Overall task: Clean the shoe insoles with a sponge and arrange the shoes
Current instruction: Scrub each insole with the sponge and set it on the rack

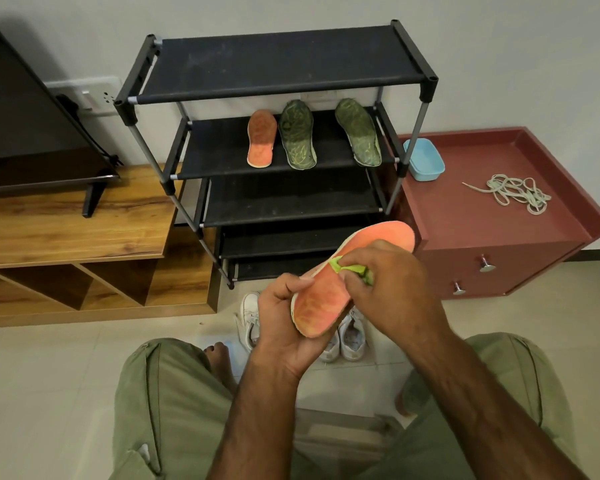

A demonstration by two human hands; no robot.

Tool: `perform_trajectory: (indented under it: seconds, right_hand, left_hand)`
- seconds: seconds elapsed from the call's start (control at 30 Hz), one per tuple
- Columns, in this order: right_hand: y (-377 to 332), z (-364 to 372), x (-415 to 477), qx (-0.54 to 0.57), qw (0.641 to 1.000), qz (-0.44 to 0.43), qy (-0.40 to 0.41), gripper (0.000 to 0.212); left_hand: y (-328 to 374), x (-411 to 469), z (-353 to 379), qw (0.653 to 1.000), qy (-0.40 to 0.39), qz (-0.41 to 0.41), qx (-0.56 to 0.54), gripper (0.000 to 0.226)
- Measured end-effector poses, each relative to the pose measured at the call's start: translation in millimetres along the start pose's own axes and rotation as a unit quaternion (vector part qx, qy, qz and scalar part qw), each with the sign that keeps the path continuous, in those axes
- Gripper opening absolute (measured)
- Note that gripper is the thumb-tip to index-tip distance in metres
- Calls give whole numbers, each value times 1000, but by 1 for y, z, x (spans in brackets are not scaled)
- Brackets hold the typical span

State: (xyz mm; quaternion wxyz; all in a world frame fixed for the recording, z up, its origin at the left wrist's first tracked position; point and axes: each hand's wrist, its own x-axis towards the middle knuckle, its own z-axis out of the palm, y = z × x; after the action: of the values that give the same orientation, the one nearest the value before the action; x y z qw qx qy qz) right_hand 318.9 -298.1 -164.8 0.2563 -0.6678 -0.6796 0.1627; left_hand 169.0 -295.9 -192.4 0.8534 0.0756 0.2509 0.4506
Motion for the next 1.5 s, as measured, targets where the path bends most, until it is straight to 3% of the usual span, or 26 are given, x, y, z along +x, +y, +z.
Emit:
perform_trajectory:
  seconds: [0.27,0.57,0.7,0.87,1.03,1.17,1.37,1.5]
  right_hand:
    - [6,-6,-1,46,999,18,-7,21]
    - [-1,0,-8,48,999,-8,17,23]
    - [-2,2,-12,53,998,-30,-11,25]
    - [-1,-1,-7,45,996,19,79,27]
    - [-19,16,-23,47,996,-54,46,29]
    - [1,8,-13,68,992,25,102,30]
    - [-24,21,-27,74,995,-62,35,30]
    - [-6,17,-17,78,994,1,77,27]
  left_hand:
    - [-2,-3,-12,999,-39,4,-22,86]
    - [-6,-2,-5,1000,3,-2,-19,67]
    - [-5,-4,-9,1000,-14,-2,-12,76]
    - [-5,-4,-4,1000,-10,-7,5,72]
    - [-1,-4,-10,1000,12,-6,21,67]
    - [-1,-7,-12,999,5,0,39,78]
    - [-1,-3,-13,999,18,-1,32,63]
    - [0,-7,-13,1000,4,-1,31,74]
